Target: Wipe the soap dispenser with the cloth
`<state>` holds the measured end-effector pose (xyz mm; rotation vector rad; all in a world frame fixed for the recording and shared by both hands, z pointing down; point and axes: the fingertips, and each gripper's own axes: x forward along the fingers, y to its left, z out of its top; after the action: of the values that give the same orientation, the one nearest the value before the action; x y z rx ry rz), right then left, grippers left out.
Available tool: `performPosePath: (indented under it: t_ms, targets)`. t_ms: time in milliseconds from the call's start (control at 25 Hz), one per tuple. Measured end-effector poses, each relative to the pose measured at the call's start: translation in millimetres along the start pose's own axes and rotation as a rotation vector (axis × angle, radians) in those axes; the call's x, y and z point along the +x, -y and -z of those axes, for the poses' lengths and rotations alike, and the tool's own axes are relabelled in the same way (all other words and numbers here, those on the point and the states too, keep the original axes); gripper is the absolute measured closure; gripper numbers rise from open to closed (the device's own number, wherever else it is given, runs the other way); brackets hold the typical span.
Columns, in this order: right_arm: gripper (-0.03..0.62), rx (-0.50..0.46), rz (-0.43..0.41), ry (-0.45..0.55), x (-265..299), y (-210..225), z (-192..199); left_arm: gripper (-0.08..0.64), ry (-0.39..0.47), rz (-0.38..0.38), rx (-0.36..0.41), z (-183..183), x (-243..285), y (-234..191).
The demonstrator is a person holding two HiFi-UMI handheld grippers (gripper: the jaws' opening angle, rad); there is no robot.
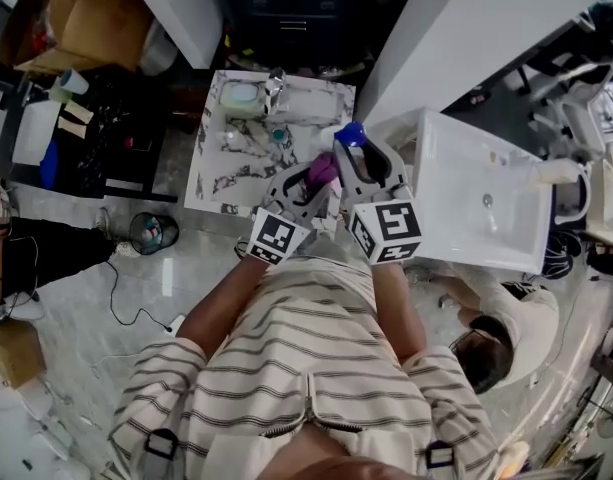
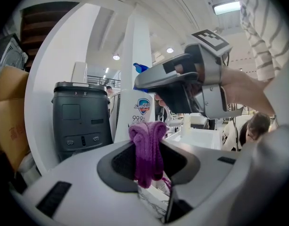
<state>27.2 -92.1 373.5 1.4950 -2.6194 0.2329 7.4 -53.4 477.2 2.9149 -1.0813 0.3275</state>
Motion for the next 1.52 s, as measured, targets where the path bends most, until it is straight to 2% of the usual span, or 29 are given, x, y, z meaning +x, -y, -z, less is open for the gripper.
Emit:
performPosePath:
  t_ms: [720, 1000, 1240, 1520]
  targets:
    - [0.457, 0.006, 0.008, -0.001, -4.0, 9.9, 4.0, 0.437, 0.066, -0.078, -0.041, -24.6, -21.6, -28.0]
    - [0.457, 0.011, -0.031, 0.0, -8.8, 10.8, 5.8, 0.437, 0.101, -0.084, -0.057, -37.7, -24.5, -42.4]
    - [0.457, -0.021, -0.094, -0.007, -9.2, 3.0, 8.0, 0.437, 0.118, -0.04, -0.041, -43.2, -22.9, -44.9]
    - [0.457, -0.036, -0.217, -0.022, -18.2, 0.0, 12.9, 0.437, 0.136, 0.105, 0.003, -46.7, -20.2, -35.7]
